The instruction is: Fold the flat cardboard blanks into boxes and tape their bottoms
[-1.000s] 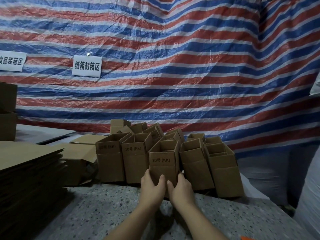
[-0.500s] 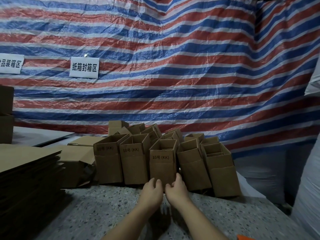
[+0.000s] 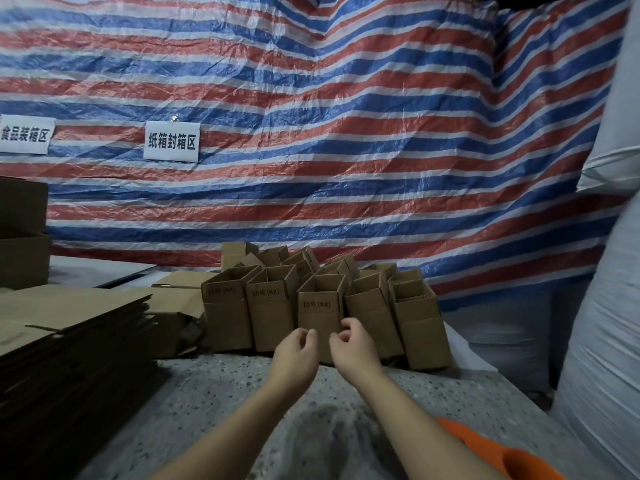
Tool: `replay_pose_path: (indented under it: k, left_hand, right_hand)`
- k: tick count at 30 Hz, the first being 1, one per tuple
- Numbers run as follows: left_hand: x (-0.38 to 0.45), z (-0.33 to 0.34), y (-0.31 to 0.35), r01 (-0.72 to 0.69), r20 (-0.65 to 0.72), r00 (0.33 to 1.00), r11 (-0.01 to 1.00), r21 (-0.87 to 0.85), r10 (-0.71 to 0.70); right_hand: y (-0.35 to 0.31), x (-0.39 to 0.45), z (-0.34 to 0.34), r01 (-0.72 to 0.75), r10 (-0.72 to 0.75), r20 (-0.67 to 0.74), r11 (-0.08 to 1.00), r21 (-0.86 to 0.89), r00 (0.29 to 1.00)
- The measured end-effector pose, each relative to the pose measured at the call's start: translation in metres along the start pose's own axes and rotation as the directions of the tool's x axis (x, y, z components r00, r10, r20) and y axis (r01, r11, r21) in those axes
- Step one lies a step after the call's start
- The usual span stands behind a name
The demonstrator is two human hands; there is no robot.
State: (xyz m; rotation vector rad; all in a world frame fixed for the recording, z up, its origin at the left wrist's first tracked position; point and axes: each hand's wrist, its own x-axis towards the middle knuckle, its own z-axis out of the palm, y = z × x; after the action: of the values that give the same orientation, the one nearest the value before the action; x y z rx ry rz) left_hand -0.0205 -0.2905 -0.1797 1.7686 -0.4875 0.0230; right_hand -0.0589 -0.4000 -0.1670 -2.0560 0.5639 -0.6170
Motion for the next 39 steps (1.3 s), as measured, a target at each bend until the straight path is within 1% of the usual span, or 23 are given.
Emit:
replay_pose_path:
  k: [6, 10, 14, 19, 23, 29, 31, 34, 36, 38, 39]
  left_hand:
    - [-0.045, -0.028, 0.030, -0.041, 0.000, 0.999, 0.996, -0.075, 0.041]
    - [-0.085, -0.045, 0.043, -0.048, -0.024, 0.999, 0.995, -0.081, 0.047]
    - [-0.132, -0.067, 0.042, -0.042, -0.014, 0.999, 0.989, -0.139, 0.040]
    - [-0.185, -0.098, 0.025, 0.006, 0.004, 1.000, 0.989, -0.148, -0.005]
    - [-0.210, -0.113, 0.005, -0.027, -0.012, 1.000, 0.995, -0.097, 0.026]
    - [-0.229, -0.123, -0.033, -0.128, -0.025, 0.991, 0.984, 0.121, 0.132]
    - [-0.228, -0.126, -0.043, -0.152, -0.032, 0.987, 0.976, 0.158, 0.158]
    - [-0.227, -0.129, -0.045, -0.159, -0.073, 0.982, 0.975, 0.156, 0.172]
    - [-0.230, -0.127, -0.042, -0.192, -0.057, 0.977, 0.967, 0.167, 0.204]
    - [-0.229, -0.135, -0.032, -0.248, -0.067, 0.962, 0.949, 0.195, 0.265]
    - [-0.222, -0.145, -0.022, -0.292, -0.097, 0.943, 0.931, 0.221, 0.318]
  right_hand:
    - [-0.025, -0.054, -0.024, 0.076, -0.064, -0.103, 0.991, 0.112, 0.993]
    - [-0.033, -0.094, -0.039, 0.088, -0.045, -0.175, 0.965, 0.247, 0.984]
    - [-0.025, -0.141, -0.046, 0.092, -0.029, -0.191, 0.939, 0.331, 0.981]
    - [-0.011, -0.199, -0.041, 0.079, -0.009, -0.178, 0.919, 0.386, 0.984]
    - [-0.001, -0.230, -0.029, 0.082, -0.015, -0.173, 0.917, 0.391, 0.985]
    - [0.021, -0.251, -0.006, 0.100, -0.033, -0.224, 0.951, 0.291, 0.974]
    - [0.030, -0.253, -0.001, 0.092, -0.035, -0.220, 0.963, 0.253, 0.975]
    - [0.034, -0.251, 0.000, 0.106, -0.058, -0.215, 0.969, 0.222, 0.975]
    - [0.035, -0.251, 0.000, 0.117, -0.073, -0.216, 0.972, 0.202, 0.974]
    - [0.037, -0.251, 0.002, 0.121, -0.079, -0.211, 0.973, 0.195, 0.974]
    - [0.038, -0.250, 0.003, 0.123, -0.081, -0.209, 0.973, 0.197, 0.975]
